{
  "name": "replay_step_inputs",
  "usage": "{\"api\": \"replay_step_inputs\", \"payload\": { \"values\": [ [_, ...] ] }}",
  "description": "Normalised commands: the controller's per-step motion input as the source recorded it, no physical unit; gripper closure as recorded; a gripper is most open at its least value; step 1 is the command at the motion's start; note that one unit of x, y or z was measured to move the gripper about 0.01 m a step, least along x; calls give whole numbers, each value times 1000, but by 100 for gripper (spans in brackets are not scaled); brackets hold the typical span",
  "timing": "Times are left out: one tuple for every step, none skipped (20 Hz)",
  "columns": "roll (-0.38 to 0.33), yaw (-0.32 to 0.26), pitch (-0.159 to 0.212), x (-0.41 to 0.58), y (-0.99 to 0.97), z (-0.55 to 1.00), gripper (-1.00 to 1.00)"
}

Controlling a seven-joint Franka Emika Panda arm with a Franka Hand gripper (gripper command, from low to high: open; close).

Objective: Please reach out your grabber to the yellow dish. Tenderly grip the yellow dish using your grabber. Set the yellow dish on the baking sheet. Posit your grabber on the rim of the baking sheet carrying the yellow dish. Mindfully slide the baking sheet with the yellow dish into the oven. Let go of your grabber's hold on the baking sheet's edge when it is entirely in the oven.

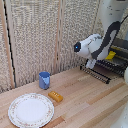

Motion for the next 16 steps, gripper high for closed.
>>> {"api": "replay_step_inputs", "payload": {
  "values": [
    [-5,37,0,-100,-1000,0,100],
    [-35,34,0,-86,-1000,0,100],
    [-81,28,0,-86,-991,0,100],
    [-130,36,-7,-80,-906,0,100],
    [-159,35,-7,-63,-863,0,100],
    [-162,36,-12,-63,-854,0,100],
    [-162,41,-15,-57,-843,0,100],
    [-149,45,-22,-60,-854,3,100],
    [-111,47,-41,-66,-891,123,100],
    [-95,55,-45,-51,-889,163,100],
    [-84,56,-45,-57,-900,191,100],
    [-83,58,-44,-54,-897,194,100],
    [-84,57,-43,-51,-894,194,100],
    [-88,57,-45,-69,-891,203,100],
    [-99,58,-49,-74,-869,217,100],
    [-110,61,-49,-89,-840,214,100]
  ]
}}
